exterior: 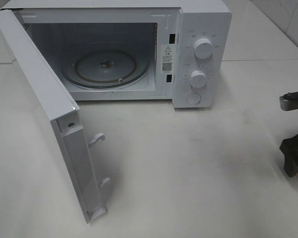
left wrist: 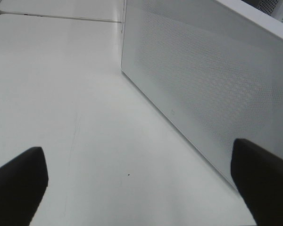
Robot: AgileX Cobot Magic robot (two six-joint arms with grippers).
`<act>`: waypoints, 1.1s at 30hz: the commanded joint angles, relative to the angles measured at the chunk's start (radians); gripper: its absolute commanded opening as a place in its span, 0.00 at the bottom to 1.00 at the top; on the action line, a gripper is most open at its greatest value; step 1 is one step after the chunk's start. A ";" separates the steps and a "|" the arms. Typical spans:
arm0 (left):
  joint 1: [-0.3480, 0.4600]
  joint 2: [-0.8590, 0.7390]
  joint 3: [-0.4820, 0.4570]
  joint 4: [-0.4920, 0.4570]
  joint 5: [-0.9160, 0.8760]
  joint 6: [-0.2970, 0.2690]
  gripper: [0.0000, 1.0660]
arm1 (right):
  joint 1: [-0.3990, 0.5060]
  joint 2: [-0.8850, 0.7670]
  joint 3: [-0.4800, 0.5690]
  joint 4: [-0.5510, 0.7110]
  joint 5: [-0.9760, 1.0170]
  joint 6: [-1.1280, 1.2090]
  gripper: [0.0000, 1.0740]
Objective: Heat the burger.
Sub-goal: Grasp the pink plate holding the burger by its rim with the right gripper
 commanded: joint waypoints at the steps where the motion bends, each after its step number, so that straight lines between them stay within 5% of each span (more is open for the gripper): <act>1: 0.000 -0.020 0.002 -0.005 -0.004 -0.004 0.92 | -0.004 0.019 -0.006 0.000 -0.013 0.012 0.81; 12: 0.000 -0.020 0.002 -0.005 -0.004 -0.004 0.92 | -0.004 0.065 -0.006 -0.001 -0.018 0.036 0.76; 16: 0.000 -0.020 0.002 -0.005 -0.004 -0.004 0.92 | -0.004 0.065 -0.006 -0.002 -0.014 0.054 0.60; 17: 0.000 -0.020 0.002 -0.005 -0.004 -0.004 0.92 | -0.004 0.065 -0.006 -0.002 -0.011 0.068 0.48; 18: 0.000 -0.020 0.002 -0.005 -0.004 -0.004 0.92 | -0.004 0.065 -0.006 -0.002 -0.011 0.068 0.48; 20: 0.000 -0.020 0.002 -0.005 -0.004 -0.004 0.92 | -0.004 0.065 -0.006 0.000 -0.011 0.115 0.29; 21: 0.000 -0.020 0.002 -0.005 -0.004 -0.004 0.92 | -0.004 0.065 -0.006 0.000 -0.011 0.115 0.29; 22: 0.000 -0.020 0.002 -0.005 -0.004 -0.004 0.92 | -0.004 0.065 -0.006 -0.002 -0.011 0.139 0.17; 25: 0.000 -0.020 0.002 -0.005 -0.004 -0.004 0.92 | -0.004 0.065 -0.006 -0.001 -0.011 0.148 0.04; 33: 0.000 -0.020 0.002 -0.005 -0.004 -0.004 0.92 | -0.001 0.065 -0.006 -0.002 -0.010 0.191 0.00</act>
